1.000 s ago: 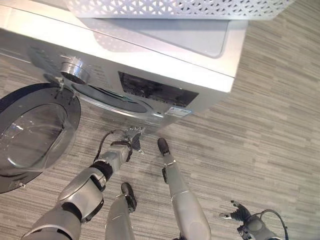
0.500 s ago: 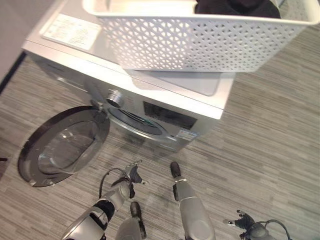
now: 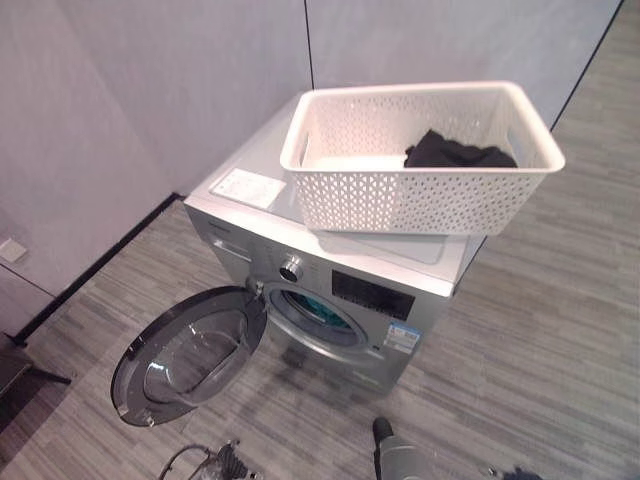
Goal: Grab the laundry basket,head to the washer,open it,put in the laundry and shut it.
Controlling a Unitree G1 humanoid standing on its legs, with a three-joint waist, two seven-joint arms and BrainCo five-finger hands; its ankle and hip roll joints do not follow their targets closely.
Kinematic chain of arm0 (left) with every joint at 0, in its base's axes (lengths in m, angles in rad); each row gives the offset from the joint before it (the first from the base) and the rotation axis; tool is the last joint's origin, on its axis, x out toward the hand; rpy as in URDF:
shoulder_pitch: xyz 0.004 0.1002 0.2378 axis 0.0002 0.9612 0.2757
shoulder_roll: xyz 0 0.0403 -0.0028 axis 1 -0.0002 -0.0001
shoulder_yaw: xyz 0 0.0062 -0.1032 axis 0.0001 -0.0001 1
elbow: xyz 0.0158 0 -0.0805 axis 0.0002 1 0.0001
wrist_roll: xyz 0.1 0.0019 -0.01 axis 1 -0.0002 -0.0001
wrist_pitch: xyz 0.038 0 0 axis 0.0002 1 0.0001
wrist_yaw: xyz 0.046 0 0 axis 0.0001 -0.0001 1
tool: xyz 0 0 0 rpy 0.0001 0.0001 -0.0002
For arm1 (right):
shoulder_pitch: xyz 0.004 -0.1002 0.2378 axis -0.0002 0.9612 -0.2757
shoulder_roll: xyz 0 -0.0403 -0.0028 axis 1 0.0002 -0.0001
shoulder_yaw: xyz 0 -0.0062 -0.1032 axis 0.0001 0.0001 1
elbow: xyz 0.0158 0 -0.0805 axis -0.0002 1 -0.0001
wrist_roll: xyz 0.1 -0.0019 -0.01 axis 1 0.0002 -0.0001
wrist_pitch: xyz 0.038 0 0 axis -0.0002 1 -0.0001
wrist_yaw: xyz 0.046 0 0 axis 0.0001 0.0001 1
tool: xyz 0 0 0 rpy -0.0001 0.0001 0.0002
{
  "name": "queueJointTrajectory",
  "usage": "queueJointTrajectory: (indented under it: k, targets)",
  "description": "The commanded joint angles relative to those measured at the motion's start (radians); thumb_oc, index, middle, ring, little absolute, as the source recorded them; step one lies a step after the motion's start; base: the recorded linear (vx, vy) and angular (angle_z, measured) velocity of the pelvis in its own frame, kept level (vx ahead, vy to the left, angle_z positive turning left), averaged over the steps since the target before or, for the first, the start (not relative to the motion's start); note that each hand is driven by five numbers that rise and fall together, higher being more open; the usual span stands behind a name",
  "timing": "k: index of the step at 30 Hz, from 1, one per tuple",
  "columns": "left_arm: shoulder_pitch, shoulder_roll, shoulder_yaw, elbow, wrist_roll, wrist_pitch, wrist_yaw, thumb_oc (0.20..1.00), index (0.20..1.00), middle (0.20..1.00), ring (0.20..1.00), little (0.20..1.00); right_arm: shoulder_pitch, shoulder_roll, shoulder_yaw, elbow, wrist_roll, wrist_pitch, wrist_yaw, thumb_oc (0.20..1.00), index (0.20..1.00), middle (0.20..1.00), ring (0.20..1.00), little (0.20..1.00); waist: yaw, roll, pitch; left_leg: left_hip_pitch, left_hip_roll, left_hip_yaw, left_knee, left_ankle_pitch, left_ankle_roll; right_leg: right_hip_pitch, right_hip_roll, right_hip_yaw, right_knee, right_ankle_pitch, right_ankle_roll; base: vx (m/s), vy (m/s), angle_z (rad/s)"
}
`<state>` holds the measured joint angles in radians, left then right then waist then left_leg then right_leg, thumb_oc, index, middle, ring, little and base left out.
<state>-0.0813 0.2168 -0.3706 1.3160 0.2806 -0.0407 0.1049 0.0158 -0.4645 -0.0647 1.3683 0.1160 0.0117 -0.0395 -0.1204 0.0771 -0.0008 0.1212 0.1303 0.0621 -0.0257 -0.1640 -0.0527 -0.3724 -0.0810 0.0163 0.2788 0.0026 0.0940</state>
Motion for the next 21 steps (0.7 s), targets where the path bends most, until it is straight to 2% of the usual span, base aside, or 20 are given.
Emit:
queueJointTrajectory:
  k: [1, 2, 4, 5, 7, 11, 15, 16, 18, 19, 20, 21]
  targets:
    - [-0.029, 0.040, 0.052, 0.054, -0.026, -0.004, -0.024, 1.000, 1.000, 1.000, 1.000, 1.000, -0.005, -0.090, -0.038, 0.038, 0.066, -0.007, -0.025, 1.000, 1.000, 1.000, 1.000, 1.000, -0.023, -0.066, 0.014, 0.012, -0.025, -0.043, -0.060, 0.056, -0.019, 0.186, -0.118, -0.031, -0.303, 0.140, 0.099, 0.01, -0.009, 0.09]
    - [-0.029, 0.039, 0.052, 0.054, -0.026, -0.004, -0.024, 1.000, 1.000, 1.000, 1.000, 1.000, -0.005, -0.091, -0.038, 0.038, 0.066, -0.007, -0.024, 1.000, 1.000, 1.000, 1.000, 1.000, -0.023, -0.065, 0.014, 0.012, -0.025, -0.043, -0.060, 0.056, -0.019, 0.186, -0.118, -0.031, -0.304, 0.140, 0.099, 0.02, -0.019, 0.09]
    - [-0.017, 0.056, 0.065, 0.072, -0.025, -0.006, -0.037, 1.000, 1.000, 1.000, 1.000, 1.000, -0.052, -0.286, -0.124, -0.010, 0.075, -0.020, -0.036, 1.000, 1.000, 1.000, 1.000, 1.000, -0.017, -0.074, -0.004, 0.011, -0.024, -0.053, -0.062, 0.058, -0.022, 0.200, -0.122, -0.037, -0.320, 0.147, 0.104, 0.01, -0.008, 0.02]
    - [-0.017, 0.054, 0.065, 0.072, -0.025, -0.006, -0.037, 1.000, 1.000, 1.000, 1.000, 1.000, -0.052, -0.287, -0.124, -0.010, 0.075, -0.020, -0.036, 1.000, 1.000, 1.000, 1.000, 1.000, -0.017, -0.073, -0.003, 0.011, -0.024, -0.054, -0.062, 0.057, -0.022, 0.201, -0.122, -0.038, -0.320, 0.147, 0.104, 0.01, -0.011, 0.06]
    - [0.000, 0.058, 0.066, 0.077, -0.026, -0.011, -0.042, 1.000, 1.000, 1.000, 1.000, 1.000, -0.120, -0.364, -0.120, -0.034, 0.068, -0.025, -0.041, 1.000, 1.000, 1.000, 1.000, 1.000, -0.006, -0.078, -0.016, 0.013, -0.024, -0.050, -0.062, 0.052, -0.022, 0.206, -0.121, -0.037, -0.334, 0.153, 0.107, 0.04, -0.011, 0.10]
    - [0.014, 0.062, 0.075, 0.086, -0.031, -0.014, -0.038, 1.000, 1.000, 1.000, 1.000, 1.000, -0.159, -0.412, -0.118, -0.063, 0.069, -0.033, -0.042, 1.000, 1.000, 1.000, 1.000, 1.000, 0.002, -0.084, -0.021, 0.018, -0.022, -0.047, -0.062, 0.052, -0.023, 0.210, -0.117, -0.032, -0.339, 0.157, 0.108, 0.03, -0.016, -0.03]
    - [0.025, 0.048, 0.075, 0.093, -0.029, -0.012, -0.031, 1.000, 1.000, 1.000, 1.000, 1.000, -0.185, -0.350, -0.067, -0.098, 0.055, -0.042, -0.049, 1.000, 1.000, 1.000, 1.000, 1.000, 0.011, -0.093, -0.021, 0.020, -0.018, -0.041, -0.062, 0.053, -0.023, 0.210, -0.112, -0.030, -0.339, 0.155, 0.106, 0.01, -0.016, 0.01]
    - [0.020, 0.041, 0.077, 0.096, -0.030, -0.009, -0.026, 1.000, 1.000, 1.000, 1.000, 1.000, -0.182, -0.296, -0.026, -0.122, 0.033, -0.043, -0.049, 1.000, 1.000, 1.000, 1.000, 1.000, 0.012, -0.096, -0.021, 0.022, -0.017, -0.039, -0.062, 0.053, -0.024, 0.211, -0.110, -0.027, -0.339, 0.152, 0.106, 0.02, -0.032, 0.00]
    - [0.017, 0.042, 0.079, 0.098, -0.031, -0.008, -0.022, 1.000, 1.000, 1.000, 1.000, 1.000, -0.180, -0.274, -0.009, -0.136, 0.023, -0.043, -0.053, 1.000, 1.000, 1.000, 1.000, 1.000, 0.011, -0.097, -0.019, 0.024, -0.017, -0.038, -0.062, 0.053, -0.025, 0.211, -0.108, -0.025, -0.339, 0.152, 0.105, 0.01, -0.017, -0.04]
    - [0.004, 0.040, 0.083, 0.100, -0.037, -0.006, -0.019, 1.000, 1.000, 1.000, 1.000, 1.000, -0.161, -0.199, 0.037, -0.149, -0.005, -0.042, -0.053, 1.000, 1.000, 1.000, 1.000, 1.000, 0.010, -0.098, -0.017, 0.024, -0.016, -0.036, -0.062, 0.054, -0.025, 0.210, -0.107, -0.023, -0.338, 0.149, 0.104, 0.03, -0.046, -0.11]
    - [-0.002, 0.043, 0.084, 0.099, -0.038, -0.005, -0.016, 1.000, 1.000, 1.000, 1.000, 1.000, -0.150, -0.161, 0.065, -0.156, -0.024, -0.039, -0.051, 1.000, 1.000, 1.000, 1.000, 1.000, 0.010, -0.098, -0.017, 0.024, -0.015, -0.036, -0.062, 0.054, -0.026, 0.210, -0.107, -0.023, -0.337, 0.148, 0.103, 0.02, -0.039, -0.12]
    - [-0.001, 0.044, 0.084, 0.099, -0.038, -0.005, -0.016, 1.000, 1.000, 1.000, 1.000, 1.000, -0.150, -0.161, 0.066, -0.156, -0.024, -0.038, -0.051, 1.000, 1.000, 1.000, 1.000, 1.000, 0.009, -0.099, -0.018, 0.024, -0.015, -0.036, -0.062, 0.054, -0.026, 0.210, -0.107, -0.023, -0.337, 0.148, 0.103, 0.02, -0.019, -0.06]
